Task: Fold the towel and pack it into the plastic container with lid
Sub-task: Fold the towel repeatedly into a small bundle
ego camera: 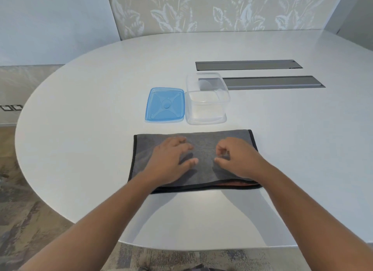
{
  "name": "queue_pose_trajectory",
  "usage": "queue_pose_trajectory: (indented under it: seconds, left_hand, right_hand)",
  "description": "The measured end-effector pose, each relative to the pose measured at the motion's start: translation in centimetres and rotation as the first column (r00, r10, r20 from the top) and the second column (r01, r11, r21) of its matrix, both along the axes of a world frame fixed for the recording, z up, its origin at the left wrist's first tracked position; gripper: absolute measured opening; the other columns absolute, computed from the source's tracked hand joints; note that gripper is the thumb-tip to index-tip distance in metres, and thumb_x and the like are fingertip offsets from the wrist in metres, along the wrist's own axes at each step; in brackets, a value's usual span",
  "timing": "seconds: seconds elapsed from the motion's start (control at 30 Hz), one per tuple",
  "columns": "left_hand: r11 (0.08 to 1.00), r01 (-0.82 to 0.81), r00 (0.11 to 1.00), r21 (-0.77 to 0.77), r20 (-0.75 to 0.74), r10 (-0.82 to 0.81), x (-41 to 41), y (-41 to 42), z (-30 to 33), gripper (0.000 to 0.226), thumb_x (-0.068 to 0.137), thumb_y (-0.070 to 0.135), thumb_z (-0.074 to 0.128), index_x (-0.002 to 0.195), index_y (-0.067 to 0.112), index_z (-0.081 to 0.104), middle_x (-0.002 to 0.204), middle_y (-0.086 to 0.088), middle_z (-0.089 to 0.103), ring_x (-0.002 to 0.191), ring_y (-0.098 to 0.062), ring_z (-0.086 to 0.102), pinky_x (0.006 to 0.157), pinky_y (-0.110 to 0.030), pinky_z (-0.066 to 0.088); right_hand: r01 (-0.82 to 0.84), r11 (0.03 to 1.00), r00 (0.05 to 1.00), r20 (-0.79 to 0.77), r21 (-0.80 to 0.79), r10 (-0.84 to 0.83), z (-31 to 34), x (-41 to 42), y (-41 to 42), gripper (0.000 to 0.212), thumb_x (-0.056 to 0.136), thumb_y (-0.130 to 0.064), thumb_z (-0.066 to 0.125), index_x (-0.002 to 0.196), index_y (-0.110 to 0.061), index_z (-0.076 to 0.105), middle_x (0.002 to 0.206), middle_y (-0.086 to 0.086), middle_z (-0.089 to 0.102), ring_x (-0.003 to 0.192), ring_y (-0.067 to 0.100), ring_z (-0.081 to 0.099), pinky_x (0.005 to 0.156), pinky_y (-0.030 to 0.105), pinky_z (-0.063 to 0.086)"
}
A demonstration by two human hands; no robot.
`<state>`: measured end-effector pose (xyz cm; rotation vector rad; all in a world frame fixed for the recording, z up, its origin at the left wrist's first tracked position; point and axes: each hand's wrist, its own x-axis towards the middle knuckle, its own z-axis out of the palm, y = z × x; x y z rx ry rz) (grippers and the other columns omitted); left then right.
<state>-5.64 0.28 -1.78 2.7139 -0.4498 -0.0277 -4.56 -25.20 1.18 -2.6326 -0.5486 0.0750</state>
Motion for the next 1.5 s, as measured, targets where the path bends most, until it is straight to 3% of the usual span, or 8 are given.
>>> queue_pose_trajectory:
  seconds: [0.13, 0.3, 0.4, 0.6, 0.8, 1.03, 1.33, 1.5]
  left_hand:
    - [0.980, 0.028, 0.997, 0.198, -0.074, -0.013, -0.6, -0.9, -2.7, 0.088, 0.083, 0.093, 0.016, 0.160, 0.050, 0.012, 0.173, 0.010, 0.002, 0.159, -0.023, -0.010, 0.123, -0.058, -0.005]
    - [0.961, 0.015, 0.997, 0.277, -0.081, 0.008, -0.3, -1.2, -3.2, 0.095, 0.073, 0.101, 0.004, 0.154, 0.056, -0.016, 0.172, 0.010, -0.014, 0.155, -0.032, -0.024, 0.115, -0.068, -0.020]
    - [0.959, 0.001, 0.998, 0.282, -0.066, 0.018, -0.3, -1.1, -3.4, 0.095, 0.073, 0.102, 0.004, 0.154, 0.056, -0.016, 0.172, 0.010, -0.014, 0.156, -0.033, -0.022, 0.115, -0.069, -0.019]
    - [0.964, -0.008, 0.999, 0.266, -0.048, 0.022, 0.0, -1.1, -3.9, 0.096, 0.073, 0.102, 0.004, 0.155, 0.057, -0.012, 0.172, 0.011, -0.012, 0.157, -0.031, -0.020, 0.115, -0.068, -0.019]
    - [0.965, -0.005, 0.998, 0.263, -0.062, 0.022, 0.0, -1.1, -3.9, 0.096, 0.072, 0.102, 0.002, 0.155, 0.057, -0.013, 0.172, 0.012, -0.014, 0.156, -0.030, -0.022, 0.116, -0.068, -0.019]
    - [0.960, 0.001, 0.997, 0.279, -0.072, 0.020, -0.1, -1.1, -3.6, 0.098, 0.070, 0.103, -0.002, 0.156, 0.056, -0.012, 0.172, 0.011, -0.015, 0.156, -0.030, -0.022, 0.117, -0.069, -0.016]
    - [0.962, 0.001, 0.997, 0.274, -0.069, 0.019, -0.1, -1.1, -3.6, 0.098, 0.071, 0.102, -0.001, 0.157, 0.056, -0.011, 0.172, 0.010, -0.014, 0.156, -0.030, -0.021, 0.117, -0.069, -0.017]
    - [0.960, 0.006, 0.998, 0.280, -0.069, 0.014, -0.1, -1.2, -3.6, 0.096, 0.072, 0.102, 0.001, 0.156, 0.057, -0.011, 0.172, 0.011, -0.014, 0.157, -0.030, -0.021, 0.116, -0.069, -0.018]
  right_hand:
    - [-0.101, 0.993, 0.978, -0.187, -0.057, 0.089, -1.1, -0.3, 0.1, 0.027, 0.079, -0.047, 0.080, 0.087, -0.033, 0.059, 0.094, -0.013, 0.055, 0.086, 0.005, 0.052, 0.073, 0.028, 0.042]
    - [-0.102, 0.987, 0.920, -0.390, -0.124, 0.046, 0.0, -0.5, -1.1, 0.042, 0.066, -0.052, 0.086, 0.085, -0.031, 0.056, 0.087, -0.012, 0.059, 0.077, 0.008, 0.055, 0.064, 0.029, 0.044]
    - [-0.163, 0.951, 0.893, -0.449, -0.261, 0.030, 0.7, -0.5, -1.6, 0.035, 0.070, -0.037, 0.082, 0.086, -0.031, 0.052, 0.088, -0.011, 0.055, 0.076, 0.010, 0.052, 0.061, 0.028, 0.038]
    - [-0.143, 0.919, 0.892, -0.450, -0.367, -0.041, 1.1, -0.7, -2.5, 0.033, 0.072, -0.008, 0.064, 0.090, -0.029, 0.046, 0.084, -0.009, 0.051, 0.071, 0.016, 0.048, 0.060, 0.032, 0.039]
    - [-0.024, 0.950, 0.862, -0.487, -0.312, -0.138, 1.5, -0.6, -4.8, 0.021, 0.076, -0.019, 0.067, 0.087, -0.027, 0.051, 0.083, -0.006, 0.056, 0.069, 0.016, 0.050, 0.060, 0.030, 0.039]
    - [0.262, 0.935, 0.895, -0.302, -0.237, -0.328, 0.8, 0.1, -7.5, 0.031, 0.083, -0.024, 0.078, 0.094, -0.019, 0.049, 0.098, 0.003, 0.055, 0.079, 0.020, 0.056, 0.065, 0.034, 0.047]
    - [0.339, 0.933, 0.853, -0.378, -0.120, -0.358, 1.5, -0.2, -7.8, 0.033, 0.077, -0.007, 0.076, 0.090, -0.020, 0.049, 0.096, 0.005, 0.058, 0.074, 0.021, 0.054, 0.066, 0.038, 0.049]
    - [0.255, 0.946, 0.842, -0.436, -0.198, -0.318, 1.9, -0.1, -7.6, 0.029, 0.080, -0.001, 0.064, 0.090, -0.023, 0.048, 0.104, 0.009, 0.059, 0.067, 0.023, 0.053, 0.058, 0.033, 0.045]
